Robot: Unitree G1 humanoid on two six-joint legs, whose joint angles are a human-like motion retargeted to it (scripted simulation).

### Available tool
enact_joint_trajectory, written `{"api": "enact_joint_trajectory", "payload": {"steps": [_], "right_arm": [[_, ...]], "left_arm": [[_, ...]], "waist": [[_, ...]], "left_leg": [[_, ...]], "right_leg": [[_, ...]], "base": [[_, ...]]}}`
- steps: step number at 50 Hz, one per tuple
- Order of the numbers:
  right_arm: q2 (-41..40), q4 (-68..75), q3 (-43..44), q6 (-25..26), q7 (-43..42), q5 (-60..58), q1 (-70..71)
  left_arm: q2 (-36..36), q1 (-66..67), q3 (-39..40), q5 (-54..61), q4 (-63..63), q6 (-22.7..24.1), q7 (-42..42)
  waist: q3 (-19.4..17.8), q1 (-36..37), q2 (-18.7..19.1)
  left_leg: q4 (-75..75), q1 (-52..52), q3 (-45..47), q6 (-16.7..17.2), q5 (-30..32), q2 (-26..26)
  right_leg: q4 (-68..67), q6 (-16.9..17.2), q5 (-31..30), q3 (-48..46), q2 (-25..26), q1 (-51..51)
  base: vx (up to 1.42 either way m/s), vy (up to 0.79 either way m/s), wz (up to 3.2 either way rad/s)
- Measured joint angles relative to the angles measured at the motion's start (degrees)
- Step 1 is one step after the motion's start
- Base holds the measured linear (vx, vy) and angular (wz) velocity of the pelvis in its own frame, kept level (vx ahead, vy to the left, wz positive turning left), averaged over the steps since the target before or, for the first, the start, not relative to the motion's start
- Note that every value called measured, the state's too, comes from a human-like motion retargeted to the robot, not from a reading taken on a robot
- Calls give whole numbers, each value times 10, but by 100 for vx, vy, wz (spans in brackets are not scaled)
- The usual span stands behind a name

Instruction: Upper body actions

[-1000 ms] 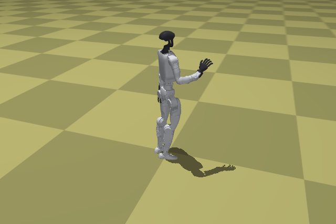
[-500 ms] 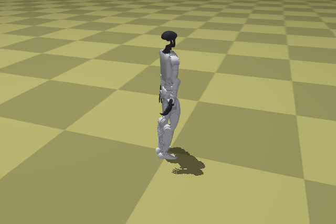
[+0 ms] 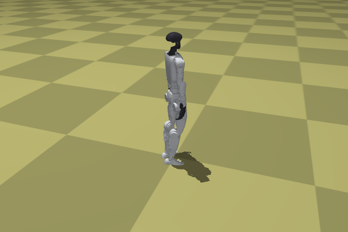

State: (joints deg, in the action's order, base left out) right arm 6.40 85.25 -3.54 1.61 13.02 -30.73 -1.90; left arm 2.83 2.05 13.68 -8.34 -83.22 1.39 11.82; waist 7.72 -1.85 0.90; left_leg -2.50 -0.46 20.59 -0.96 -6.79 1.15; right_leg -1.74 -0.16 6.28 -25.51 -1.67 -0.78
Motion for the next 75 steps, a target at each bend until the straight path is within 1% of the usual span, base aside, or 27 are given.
{"api": "enact_joint_trajectory", "payload": {"steps": [3, 5, 6, 8, 10, 13, 17, 19, 23, 25, 28, 30, 32, 35, 39, 43, 46, 52, 54, 55, 58, 60, 63, 65, 68, 72, 75], "right_arm": [[-1, -7, -19, -5, 6, -37, -1], [0, -8, -30, -11, -10, -65, -2], [2, -7, -34, -15, -16, -76, -2], [4, -4, -38, -19, -21, -91, -1], [7, 1, -36, -18, -15, -93, -1], [10, 12, -25, -10, -6, -75, -2], [13, 32, -8, -2, -6, -39, -2], [15, 39, -2, 1, -6, -24, -3], [19, 48, 6, 4, -9, -9, -5], [20, 51, 7, 5, -12, -13, -5], [25, 50, 8, 6, -12, -28, -8], [28, 47, 9, 6, -11, -35, -12], [30, 46, 11, 2, -10, -32, -15], [36, 48, 16, 3, -11, -28, -15], [44, 50, 23, 7, -10, -30, -7], [44, 42, 28, 5, -12, -29, -4], [42, 42, 33, 2, -17, -24, -5], [38, 55, 47, 4, -22, -12, -8], [37, 56, 52, 4, -22, 0, -7], [36, 56, 54, 3, -22, 6, -6], [35, 54, 56, 4, -18, 14, -5], [35, 53, 54, 4, -16, 10, -3], [36, 51, 47, 3, -14, -2, -2], [36, 49, 44, 2, -15, -9, -2], [35, 48, 37, 1, -16, -17, -1], [31, 47, 34, 0, -14, -27, 1], [28, 41, 36, -3, -8, -40, 3]], "left_arm": [[-3, -8, 17, 49, 75, 1, 20], [-1, -16, 19, 91, 134, 11, 17], [3, -19, 15, 114, 170, 26, 5], [18, -25, 2, 155, 248, 61, -35], [39, -33, -12, 169, 332, 93, -96], [82, -54, -22, 154, 460, 114, -164], [148, -94, -25, 152, 619, 132, -209], [181, -122, -20, 141, 685, 145, -247], [252, -190, -5, 83, 796, 175, -381], [281, -227, 1, 36, 839, 181, -480], [312, -291, -6, -15, 878, 175, -639], [320, -347, -29, -4, 882, 162, -661], [323, -408, -41, 41, 859, 145, -594], [330, -497, -49, 99, 781, 103, -498], [363, -563, -55, 118, 675, 87, -428], [393, -559, -54, 140, 679, 74, -385], [401, -528, -42, 133, 733, 86, -390], [398, -436, -28, 48, 855, 120, -505], [398, -408, -26, 31, 885, 114, -494], [396, -393, -26, 29, 899, 104, -473], [386, -346, -24, 41, 929, 61, -339], [382, -309, -12, 44, 941, 35, -201], [375, -248, 0, 9, 930, 3, 35], [372, -206, -7, -32, 901, -17, 140], [362, -155, -49, -84, 828, -36, 190], [347, -115, -115, -125, 715, -40, 211], [337, -97, -131, -174, 677, -43, 222]], "waist": [[1, 4, 0], [3, 6, 0], [4, 7, 1], [7, 7, 2], [12, 8, 3], [19, 10, 4], [27, 14, 5], [32, 15, 6], [41, 16, 9], [45, 15, 11], [52, 11, 16], [56, 9, 20], [59, 8, 21], [66, 8, 26], [78, 2, 39], [73, -4, 46], [68, -1, 42], [57, 21, 30], [51, 21, 26], [47, 20, 25], [41, 20, 21], [38, 22, 19], [38, 22, 18], [38, 23, 18], [38, 23, 19], [34, 25, 15], [28, 28, 12]], "left_leg": [[-1, 0, -2, 0, 0, 0], [-2, 0, -3, 0, 1, 0], [-2, -1, -4, 0, 1, 1], [-2, -2, -6, 0, 2, 1], [-3, -3, -8, 0, 2, 1], [-4, -6, -11, -1, 3, 2], [-4, -7, -12, 0, 3, 2], [-4, -8, -11, 0, 2, 2], [-4, -11, -9, 0, 2, 1], [-4, -12, -9, 0, 2, 0], [-5, -16, -9, 0, 2, -1], [-5, -18, -9, 0, 2, -2], [-6, -21, -11, 0, 2, -2], [-6, -26, -11, 0, 3, -2], [-5, -35, -7, 1, 2, -5], [-4, -34, 2, 2, 1, -7], [-4, -31, 7, 2, 0, -6], [-3, -24, 22, 2, -1, -4], [-3, -23, 20, 2, -1, -3], [-3, -22, 17, 2, 0, -2], [-2, -19, 13, 2, 1, -1], [-2, -19, 12, 2, 1, -1], [-1, -18, 10, 2, 2, -1], [-1, -18, 8, 2, 2, -1], [-1, -17, 4, 1, 2, 0], [-2, -15, -2, 0, 3, 2], [-2, -14, -5, 0, 4, 3]], "right_leg": [[0, 0, 1, -1, -1, -3], [0, 0, 2, -2, -1, -4], [0, 0, 2, -2, -1, -4], [0, 0, 3, -3, -2, -5], [0, 0, 4, -5, -2, -5], [1, 0, 5, -7, -2, -5], [1, 0, 6, -7, -2, -5], [1, 0, 6, -6, -2, -5], [1, 0, 7, -3, -1, -2], [1, 1, 7, -2, 0, -1], [1, 1, 7, -2, 1, 2], [2, 1, 7, -2, 2, 3], [2, 1, 7, -3, 2, 4], [2, 1, 7, -3, 2, 9], [1, 2, 5, -1, 3, 22], [0, 1, 2, 6, 4, 28], [0, 1, 2, 10, 2, 26], [-1, 0, 4, 25, 2, 22], [-2, 0, 4, 23, 1, 21], [-3, 0, 3, 21, -1, 20], [-4, 1, 3, 16, -3, 18], [-4, 1, 2, 15, -3, 18], [-3, 1, 2, 13, -3, 18], [-2, 2, 2, 11, -3, 16], [-1, 2, 3, 8, -3, 13], [0, 2, 5, 3, -4, 6], [0, 2, 5, 0, -5, 3]], "base": [[0, 0, 0], [0, 0, 0], [0, 0, 0], [0, 0, 0], [0, 0, 0], [0, 0, 0], [0, 0, 0], [0, 0, 0], [0, 0, 0], [1, 3, -1], [1, 7, 0], [0, 7, 2], [-2, 8, 5], [-3, 9, 1], [-1, 9, -10], [-1, 1, -21], [0, -2, -4], [-1, -6, -20], [-4, -7, 10], [-3, -7, 17], [-1, -2, 6], [0, 0, 0], [0, 0, 0], [0, 0, 0], [0, 0, 0], [0, 0, 0], [0, 0, 0]]}}
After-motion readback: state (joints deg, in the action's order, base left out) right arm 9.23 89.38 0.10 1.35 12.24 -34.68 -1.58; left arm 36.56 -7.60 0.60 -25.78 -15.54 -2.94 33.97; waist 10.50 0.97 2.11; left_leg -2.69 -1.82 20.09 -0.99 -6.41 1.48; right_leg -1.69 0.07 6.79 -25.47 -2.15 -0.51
